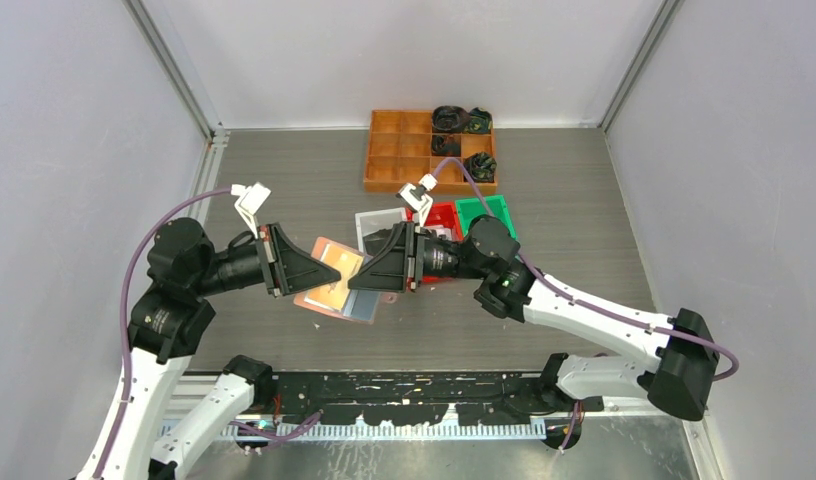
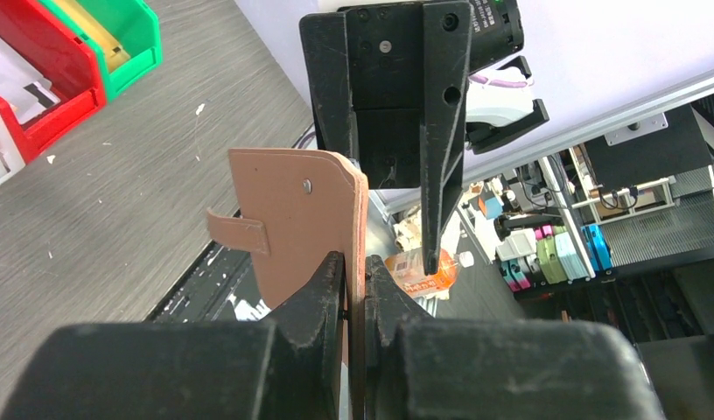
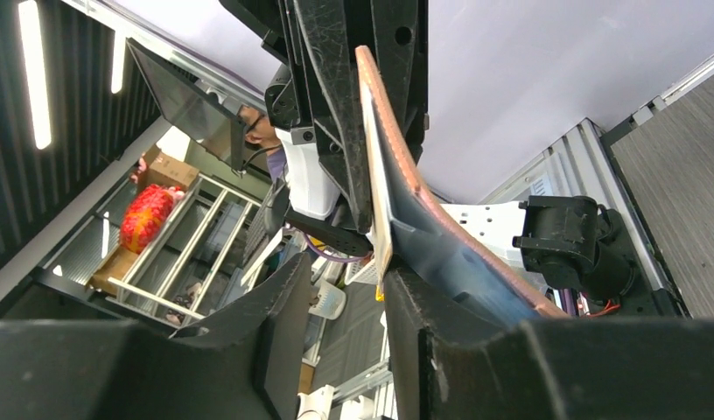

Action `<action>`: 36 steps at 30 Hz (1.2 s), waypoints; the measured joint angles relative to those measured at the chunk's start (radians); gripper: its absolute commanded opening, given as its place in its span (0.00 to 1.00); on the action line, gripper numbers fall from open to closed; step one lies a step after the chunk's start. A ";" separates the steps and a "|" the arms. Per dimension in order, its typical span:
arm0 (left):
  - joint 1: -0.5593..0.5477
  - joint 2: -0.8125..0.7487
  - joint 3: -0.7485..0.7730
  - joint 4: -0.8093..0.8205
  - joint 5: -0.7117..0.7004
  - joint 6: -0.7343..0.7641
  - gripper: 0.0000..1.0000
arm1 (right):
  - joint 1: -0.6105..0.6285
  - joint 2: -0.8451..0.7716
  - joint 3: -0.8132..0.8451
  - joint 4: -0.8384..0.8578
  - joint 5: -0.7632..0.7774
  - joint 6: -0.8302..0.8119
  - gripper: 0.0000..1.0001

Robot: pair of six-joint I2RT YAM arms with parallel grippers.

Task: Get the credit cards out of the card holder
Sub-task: Remove the credit card from the card holder.

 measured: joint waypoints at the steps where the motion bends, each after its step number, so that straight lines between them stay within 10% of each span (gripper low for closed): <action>1: 0.000 0.000 0.000 0.000 0.000 -0.001 0.00 | 0.000 0.008 -0.004 0.019 0.000 0.008 0.36; 16: -0.001 -0.004 0.016 -0.002 0.013 -0.018 0.10 | 0.001 0.027 -0.086 0.210 0.022 0.071 0.01; 36: -0.002 0.011 0.042 0.010 0.069 -0.050 0.06 | 0.006 -0.080 -0.163 0.207 0.047 0.046 0.01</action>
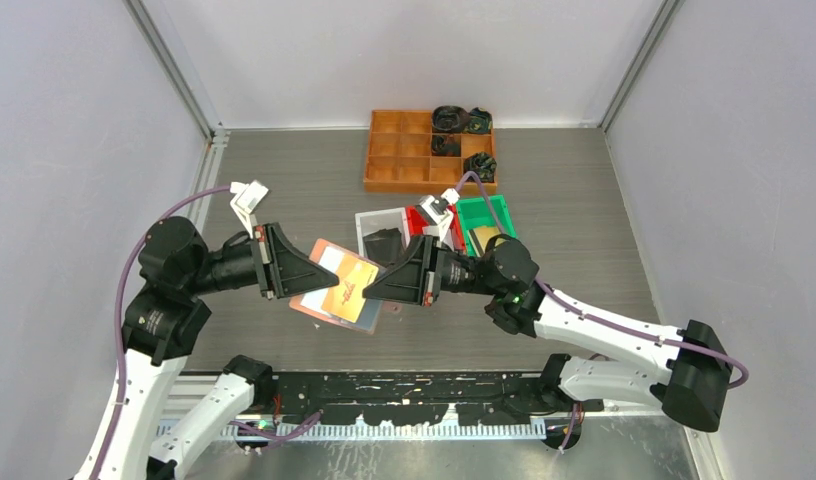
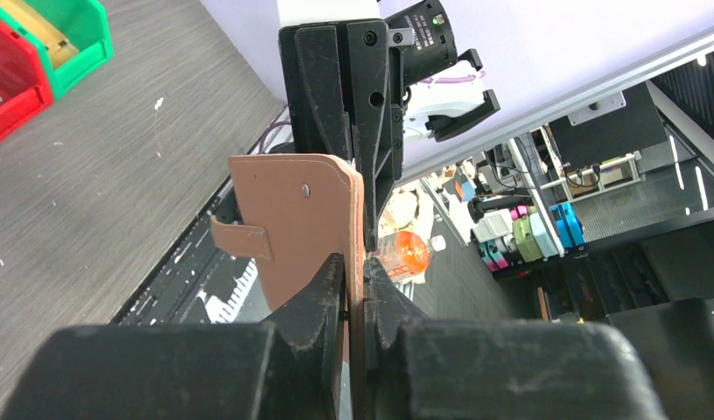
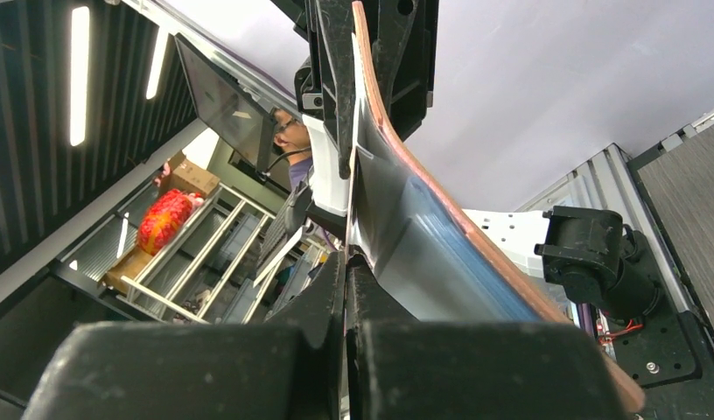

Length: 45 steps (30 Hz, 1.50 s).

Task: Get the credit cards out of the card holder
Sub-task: Remove the credit card from the card holder, then place the credit card in the storage box.

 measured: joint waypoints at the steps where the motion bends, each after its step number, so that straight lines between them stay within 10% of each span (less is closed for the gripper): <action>1: 0.000 -0.002 0.003 0.002 0.000 -0.001 0.04 | 0.000 -0.006 0.000 -0.003 -0.002 0.000 0.01; 10: 0.000 -0.002 0.009 0.015 -0.003 -0.001 0.00 | 0.000 0.021 0.008 0.035 0.002 0.019 0.41; 19: 0.002 -0.002 0.009 0.013 -0.020 0.008 0.00 | 0.010 0.103 0.011 0.144 0.021 0.084 0.02; 25: 0.002 -0.001 0.016 0.009 -0.029 0.019 0.00 | 0.012 0.058 0.008 0.093 0.033 0.072 0.01; 35: 0.002 0.014 0.102 -0.041 -0.032 0.132 0.00 | -0.104 -0.286 0.169 -0.671 0.115 -0.280 0.02; 45: 0.002 0.021 0.154 -0.140 0.002 0.301 0.00 | -0.296 -0.051 0.594 -1.431 0.565 -0.690 0.06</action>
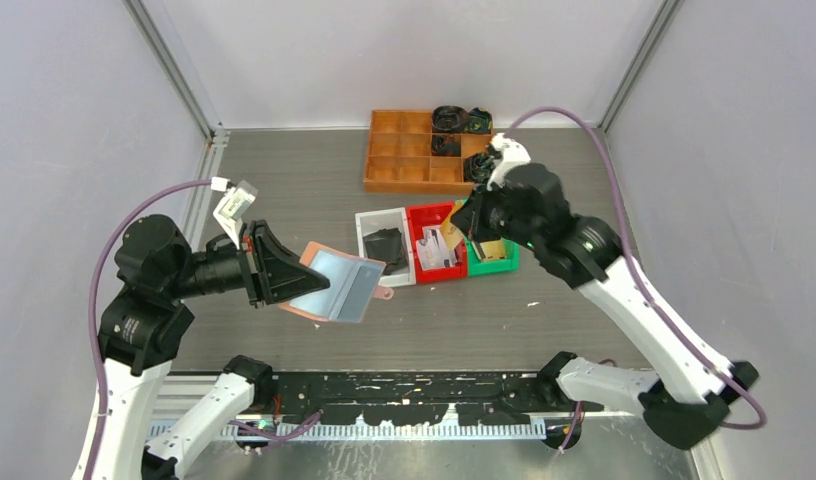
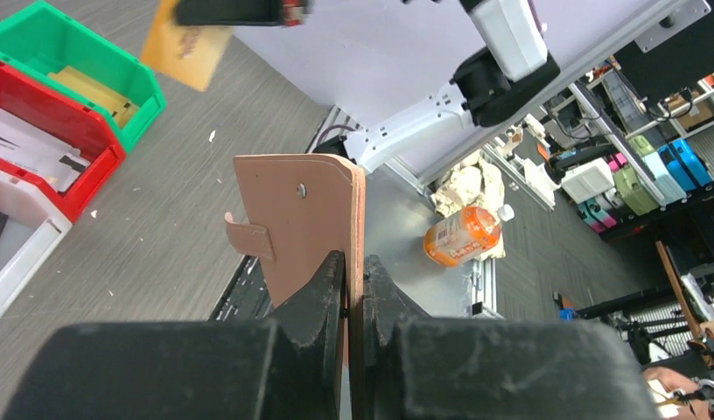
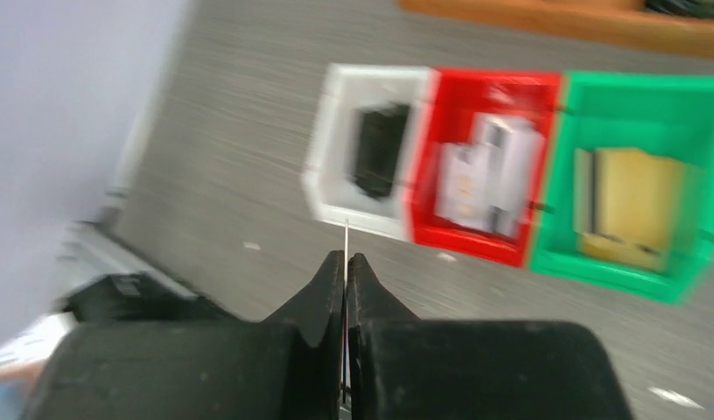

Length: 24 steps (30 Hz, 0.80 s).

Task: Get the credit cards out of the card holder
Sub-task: Place the credit card in the storage box.

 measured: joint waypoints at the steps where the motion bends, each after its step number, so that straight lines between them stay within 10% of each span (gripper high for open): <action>1: 0.000 0.000 0.002 -0.007 0.007 0.008 0.00 | -0.020 0.041 0.012 -0.044 0.026 -0.034 0.06; 11: 0.000 -0.001 0.003 -0.044 0.035 0.054 0.00 | -0.163 0.333 0.070 -0.248 0.183 -0.219 0.04; 24: 0.000 -0.011 0.003 -0.050 0.036 0.071 0.00 | -0.309 0.462 -0.055 -0.010 0.280 -0.068 0.05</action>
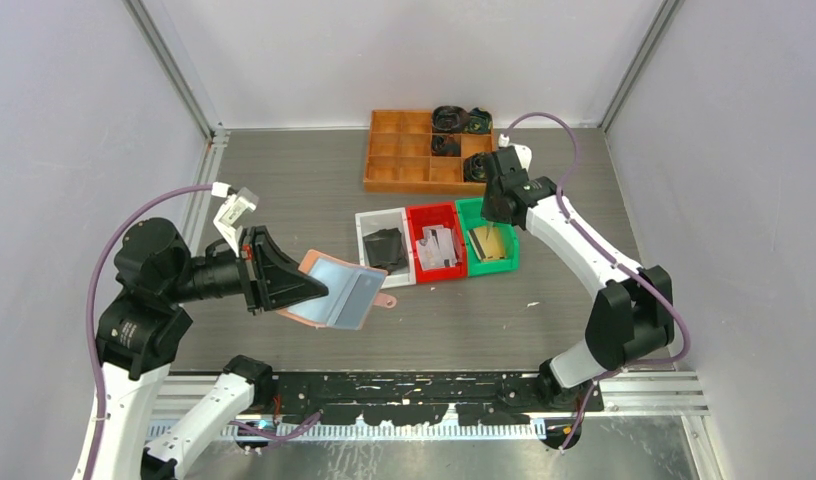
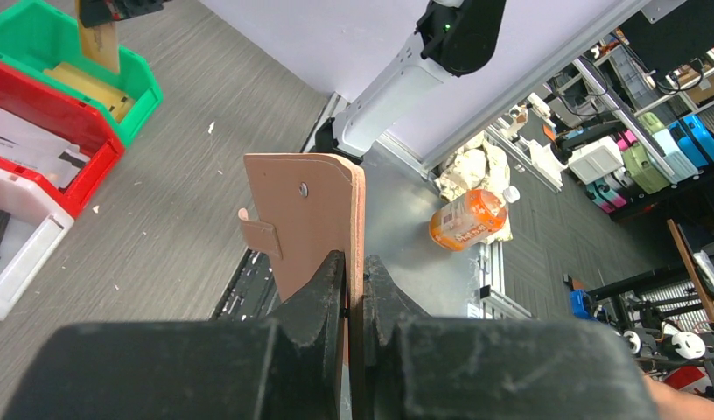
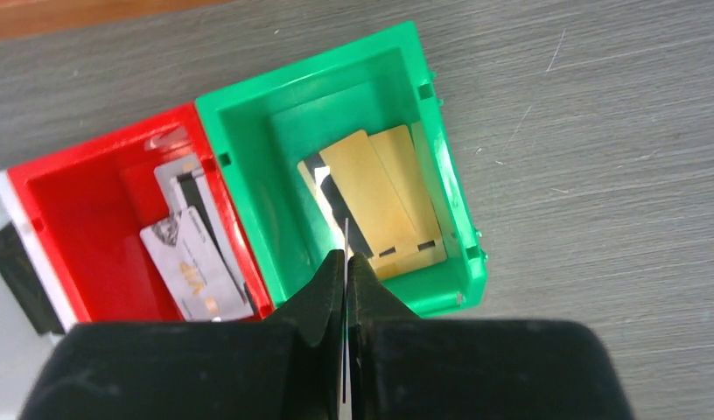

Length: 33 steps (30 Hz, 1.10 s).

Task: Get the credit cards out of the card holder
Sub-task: Place the credit card in the storage box.

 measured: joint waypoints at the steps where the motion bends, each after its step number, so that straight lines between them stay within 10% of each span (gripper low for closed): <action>1: 0.000 -0.002 0.000 0.000 0.000 0.000 0.00 | -0.004 0.010 -0.011 0.026 0.006 0.016 0.06; 11: 0.000 -0.005 0.000 0.000 0.000 0.000 0.00 | -0.013 0.017 -0.210 0.281 0.129 0.318 0.04; 33: 0.000 -0.019 0.000 0.000 0.000 0.004 0.00 | 0.063 -0.067 -0.420 0.443 0.315 0.753 0.59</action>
